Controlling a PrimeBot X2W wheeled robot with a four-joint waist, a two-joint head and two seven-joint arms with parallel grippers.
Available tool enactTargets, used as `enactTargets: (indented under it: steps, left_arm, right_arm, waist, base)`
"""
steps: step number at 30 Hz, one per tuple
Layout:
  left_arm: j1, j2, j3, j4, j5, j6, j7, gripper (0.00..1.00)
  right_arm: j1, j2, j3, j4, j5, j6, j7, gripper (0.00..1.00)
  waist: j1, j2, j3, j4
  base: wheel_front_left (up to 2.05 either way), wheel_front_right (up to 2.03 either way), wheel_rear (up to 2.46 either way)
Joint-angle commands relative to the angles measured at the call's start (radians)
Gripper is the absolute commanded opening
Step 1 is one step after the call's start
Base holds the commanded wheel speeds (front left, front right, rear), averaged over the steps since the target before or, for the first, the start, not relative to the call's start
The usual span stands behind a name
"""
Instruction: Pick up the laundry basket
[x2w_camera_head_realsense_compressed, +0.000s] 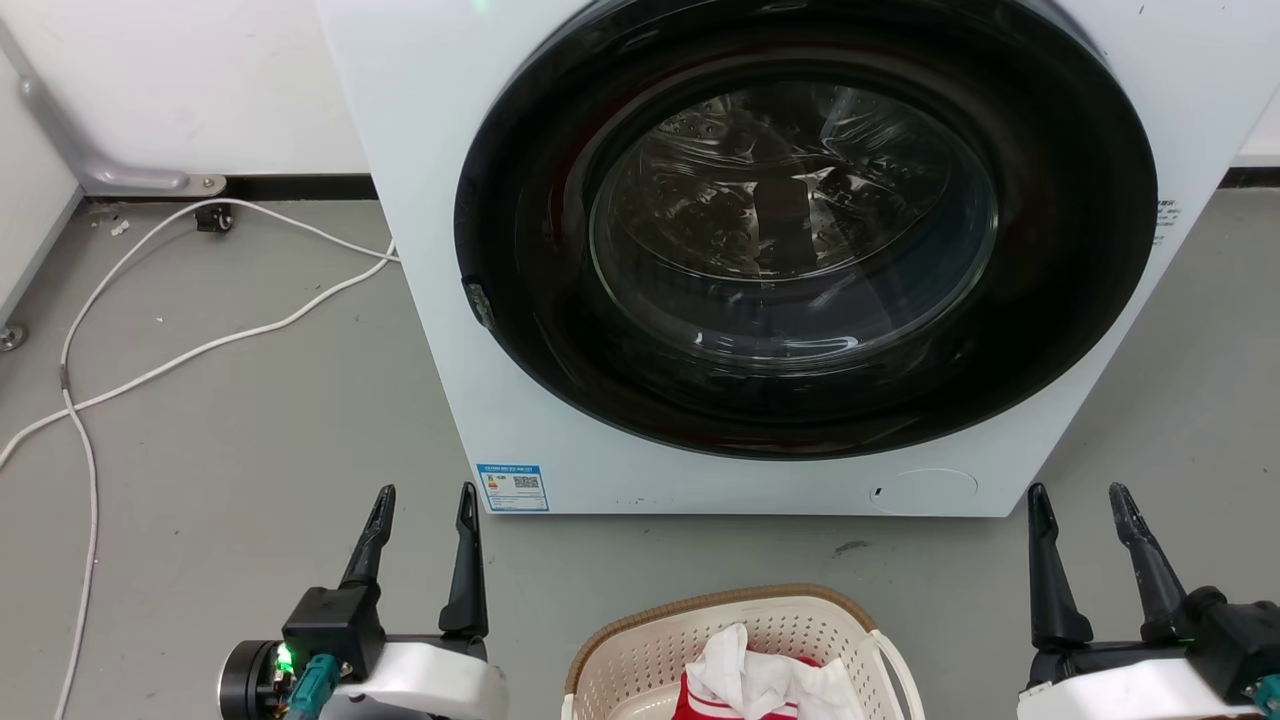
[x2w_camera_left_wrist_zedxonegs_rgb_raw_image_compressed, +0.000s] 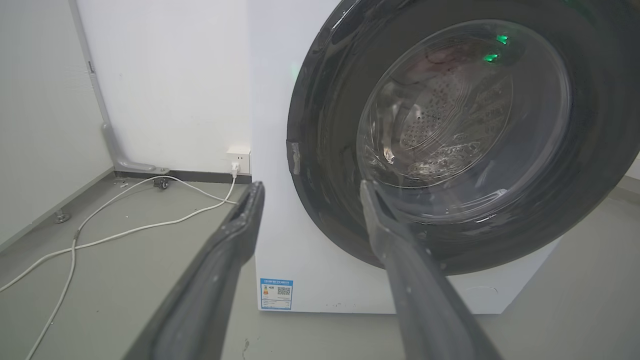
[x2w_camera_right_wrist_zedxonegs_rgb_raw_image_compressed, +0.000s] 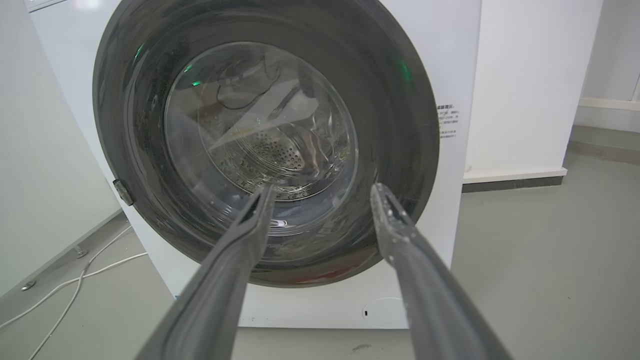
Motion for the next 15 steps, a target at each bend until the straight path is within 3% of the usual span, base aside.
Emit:
enactTargets:
  steps: [1,15]
  left_arm:
    - [0.012,0.003,-0.004,-0.005,0.025,0.006,-0.010,1.00]
    - [0.014,0.003,-0.006,0.003,0.041,0.011,-0.014,1.00]
  right_arm:
    - [0.015,-0.004,0.004,-0.005,-0.021,0.000,-0.009,1.00]
    - [0.017,-0.004,0.009,0.007,0.001,0.000,-0.013,1.00]
  waist:
    - [0.0000,-0.0001,0.000,0.000]
    - [0.0000,-0.0001,0.002,0.000]
  base:
    - [0.00,0.00,0.00]
    - [0.00,0.00,0.00]
